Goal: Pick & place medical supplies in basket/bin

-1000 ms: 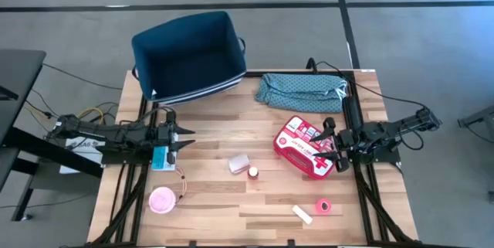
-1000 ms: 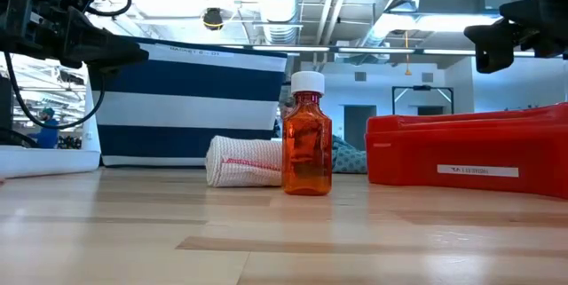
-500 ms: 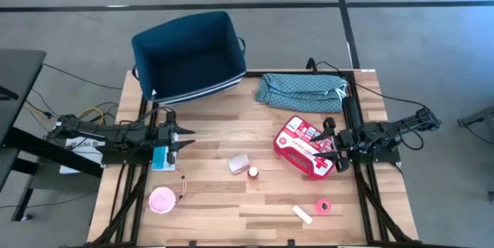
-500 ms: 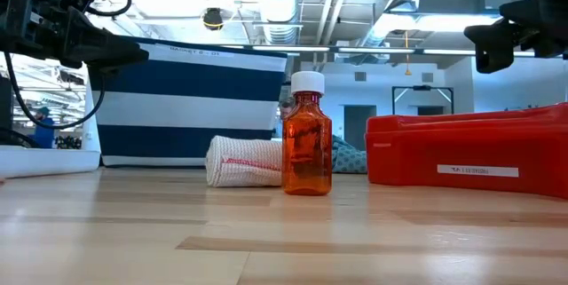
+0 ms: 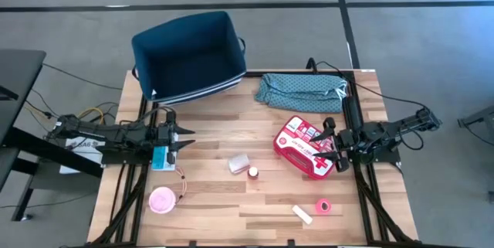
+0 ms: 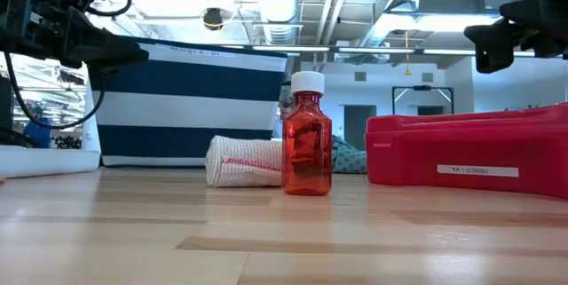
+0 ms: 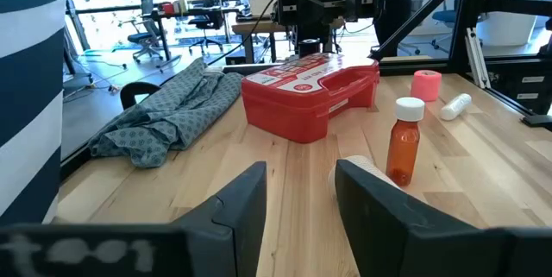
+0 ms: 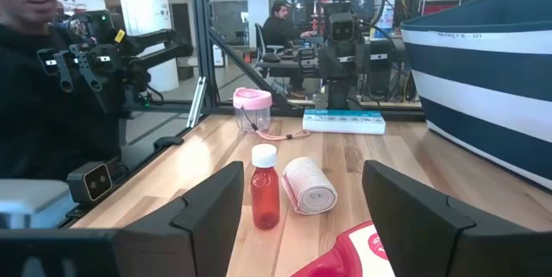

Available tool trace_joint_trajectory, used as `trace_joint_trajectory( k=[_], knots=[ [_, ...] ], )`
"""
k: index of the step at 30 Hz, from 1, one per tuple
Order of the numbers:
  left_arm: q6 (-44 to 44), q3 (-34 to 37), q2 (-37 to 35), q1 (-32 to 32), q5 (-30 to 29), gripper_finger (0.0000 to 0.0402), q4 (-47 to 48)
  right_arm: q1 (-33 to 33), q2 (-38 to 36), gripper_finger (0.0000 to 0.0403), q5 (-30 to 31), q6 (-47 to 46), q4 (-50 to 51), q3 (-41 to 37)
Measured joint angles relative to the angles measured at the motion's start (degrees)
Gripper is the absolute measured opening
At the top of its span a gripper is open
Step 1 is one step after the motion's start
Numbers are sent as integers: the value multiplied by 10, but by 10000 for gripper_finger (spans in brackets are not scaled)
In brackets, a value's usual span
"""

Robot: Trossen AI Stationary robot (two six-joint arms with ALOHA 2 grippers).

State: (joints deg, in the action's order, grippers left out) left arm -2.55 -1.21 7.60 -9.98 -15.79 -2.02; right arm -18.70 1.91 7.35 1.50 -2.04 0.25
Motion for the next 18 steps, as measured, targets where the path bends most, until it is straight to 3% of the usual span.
trace_joint_trajectory(
  k=[11, 18],
  knots=[
    [-2, 0, 0, 0, 0, 130, -4, 0, 0, 233, 0, 0, 0, 0],
    [-62, 2, -1, 0, -12, 130, -51, 0, 0, 233, 0, 0, 0, 0]
  ],
)
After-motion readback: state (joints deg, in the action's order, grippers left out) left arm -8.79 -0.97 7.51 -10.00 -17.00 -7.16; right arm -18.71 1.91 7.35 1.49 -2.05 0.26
